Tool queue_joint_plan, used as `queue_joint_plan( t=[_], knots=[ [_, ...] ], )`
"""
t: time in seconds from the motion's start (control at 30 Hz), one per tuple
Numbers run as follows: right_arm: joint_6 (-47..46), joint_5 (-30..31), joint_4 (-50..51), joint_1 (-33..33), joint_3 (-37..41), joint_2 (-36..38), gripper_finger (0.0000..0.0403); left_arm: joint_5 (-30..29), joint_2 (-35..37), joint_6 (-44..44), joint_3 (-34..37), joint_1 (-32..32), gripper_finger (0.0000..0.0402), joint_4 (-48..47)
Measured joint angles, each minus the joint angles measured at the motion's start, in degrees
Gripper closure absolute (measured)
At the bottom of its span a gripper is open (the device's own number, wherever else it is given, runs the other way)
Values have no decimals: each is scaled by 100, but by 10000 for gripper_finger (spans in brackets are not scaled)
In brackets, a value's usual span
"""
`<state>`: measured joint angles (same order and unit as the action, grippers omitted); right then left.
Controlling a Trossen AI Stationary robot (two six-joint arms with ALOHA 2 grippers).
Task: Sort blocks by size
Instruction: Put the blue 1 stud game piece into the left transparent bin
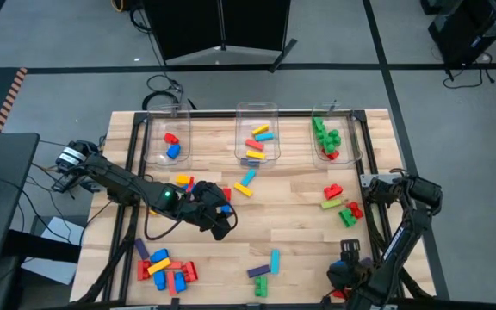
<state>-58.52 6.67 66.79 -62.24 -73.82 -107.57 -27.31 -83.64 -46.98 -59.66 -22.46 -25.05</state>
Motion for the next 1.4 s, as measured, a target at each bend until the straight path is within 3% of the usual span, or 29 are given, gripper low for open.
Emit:
queue_joint_plan(
  t=[0.6,0.83,1.07,1.4],
  knots=[
    [22,72,-681,20,535,-12,174,4,0,-3,0,0,204,59],
    [24,-326,-1429,24,987,39,202,9,0,389,0,0,204,356],
    [73,-79,-1378,57,1001,135,270,11,0,472,0,0,204,810],
    [171,612,-952,213,1025,522,273,11,0,347,0,0,204,849]
  ],
)
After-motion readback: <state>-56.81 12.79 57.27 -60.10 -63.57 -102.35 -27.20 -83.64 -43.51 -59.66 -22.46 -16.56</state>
